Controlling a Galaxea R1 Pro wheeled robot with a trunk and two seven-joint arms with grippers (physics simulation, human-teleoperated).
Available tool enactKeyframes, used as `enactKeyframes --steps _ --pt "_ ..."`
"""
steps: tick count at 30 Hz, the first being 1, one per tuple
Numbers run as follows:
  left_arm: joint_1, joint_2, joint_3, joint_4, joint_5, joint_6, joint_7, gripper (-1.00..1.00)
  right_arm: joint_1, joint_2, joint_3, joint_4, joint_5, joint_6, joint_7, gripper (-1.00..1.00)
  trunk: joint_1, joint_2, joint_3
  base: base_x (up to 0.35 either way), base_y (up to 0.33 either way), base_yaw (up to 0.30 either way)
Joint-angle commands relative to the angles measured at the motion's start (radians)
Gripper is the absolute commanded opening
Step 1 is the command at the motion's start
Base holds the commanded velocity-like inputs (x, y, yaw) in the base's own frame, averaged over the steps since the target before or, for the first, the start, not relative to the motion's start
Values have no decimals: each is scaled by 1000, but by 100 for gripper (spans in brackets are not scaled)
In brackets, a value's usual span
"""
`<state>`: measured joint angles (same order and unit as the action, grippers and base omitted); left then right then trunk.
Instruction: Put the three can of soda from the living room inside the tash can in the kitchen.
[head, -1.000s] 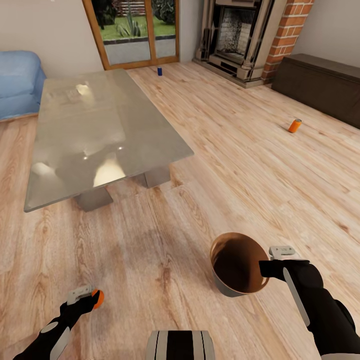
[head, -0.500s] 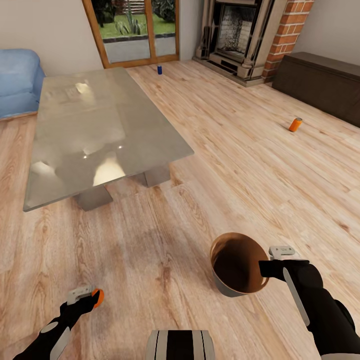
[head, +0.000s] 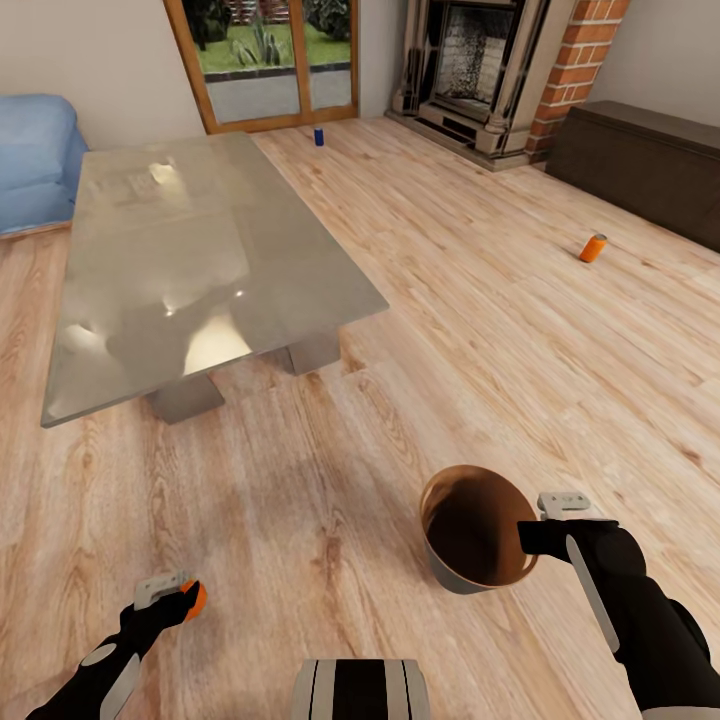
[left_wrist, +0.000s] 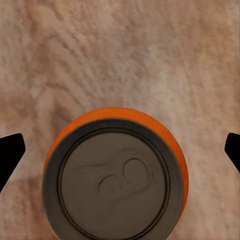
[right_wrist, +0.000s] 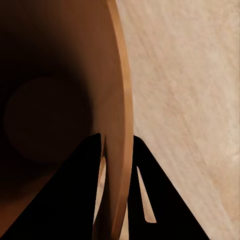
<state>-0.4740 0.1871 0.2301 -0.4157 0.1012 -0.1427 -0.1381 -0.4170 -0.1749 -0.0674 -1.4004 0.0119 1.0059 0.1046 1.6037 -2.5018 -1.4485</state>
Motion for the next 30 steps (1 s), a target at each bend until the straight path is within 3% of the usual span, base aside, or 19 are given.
enactKeyframes --steps 1,30 --pt "0 0 0 0 0 0 0 100 0 0 0 0 -15 0 4 -100 0 0 0 15 0 0" --pt "0 0 0 0 0 0 0 100 0 0 1 0 -15 0 4 -100 0 0 -27 1 0 0"
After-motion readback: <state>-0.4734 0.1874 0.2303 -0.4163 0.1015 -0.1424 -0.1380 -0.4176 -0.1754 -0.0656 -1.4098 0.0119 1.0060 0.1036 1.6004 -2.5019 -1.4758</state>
